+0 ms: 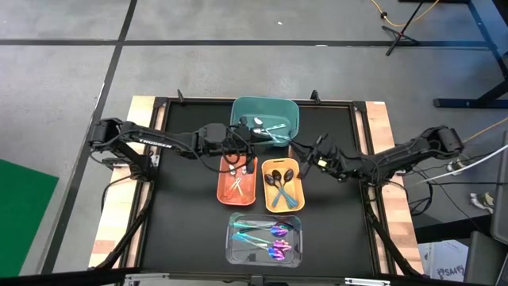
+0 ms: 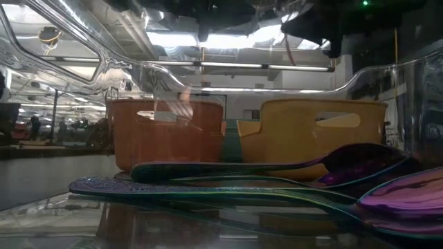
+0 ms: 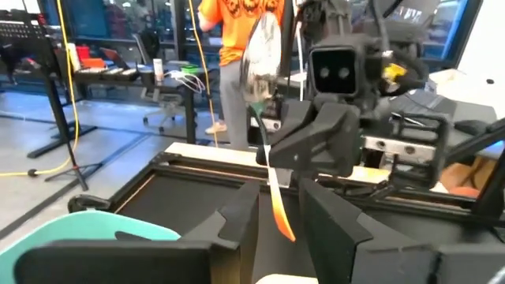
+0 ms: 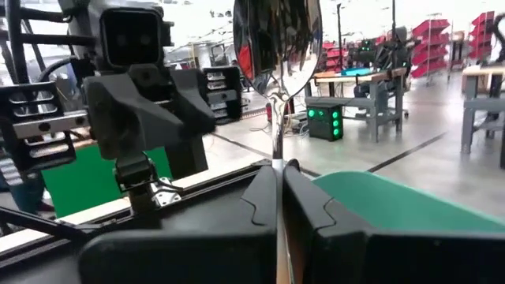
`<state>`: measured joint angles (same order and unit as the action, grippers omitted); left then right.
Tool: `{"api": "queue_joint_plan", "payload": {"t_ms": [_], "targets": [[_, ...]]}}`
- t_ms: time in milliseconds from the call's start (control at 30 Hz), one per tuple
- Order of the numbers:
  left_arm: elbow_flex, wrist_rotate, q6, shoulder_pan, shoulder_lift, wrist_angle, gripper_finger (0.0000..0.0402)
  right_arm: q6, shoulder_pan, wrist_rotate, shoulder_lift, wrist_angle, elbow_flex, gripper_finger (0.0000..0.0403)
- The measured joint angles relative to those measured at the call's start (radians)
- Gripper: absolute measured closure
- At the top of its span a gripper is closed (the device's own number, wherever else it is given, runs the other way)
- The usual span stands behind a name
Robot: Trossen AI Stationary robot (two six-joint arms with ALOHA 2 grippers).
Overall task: Sort silverware by color (type)
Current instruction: Put the orange spoon into the orange bin
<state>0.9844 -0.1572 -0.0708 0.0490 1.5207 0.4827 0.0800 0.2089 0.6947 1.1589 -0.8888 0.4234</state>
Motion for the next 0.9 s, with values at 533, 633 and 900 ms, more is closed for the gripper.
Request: {"api": "queue_joint_plan", "payload": {"t_ms": [533, 633, 900], "targets": [[0.001, -0.043, 0.001, -0.014, 0.024, 0.009, 0.0314, -0.165, 0.000, 0.030, 0.235, 0.003, 0.215, 0.0403], [0.001, -0.044, 0.001, -0.014, 0.024, 0.008, 0.0314, -0.166, 0.000, 0.031, 0.256, 0.009, 0.235, 0.0403], [0.000, -0.050, 0.002, -0.018, 0.023, 0.007, 0.0314, -0.166, 0.000, 0.046, 0.283, 0.028, 0.249, 0.0403]]}}
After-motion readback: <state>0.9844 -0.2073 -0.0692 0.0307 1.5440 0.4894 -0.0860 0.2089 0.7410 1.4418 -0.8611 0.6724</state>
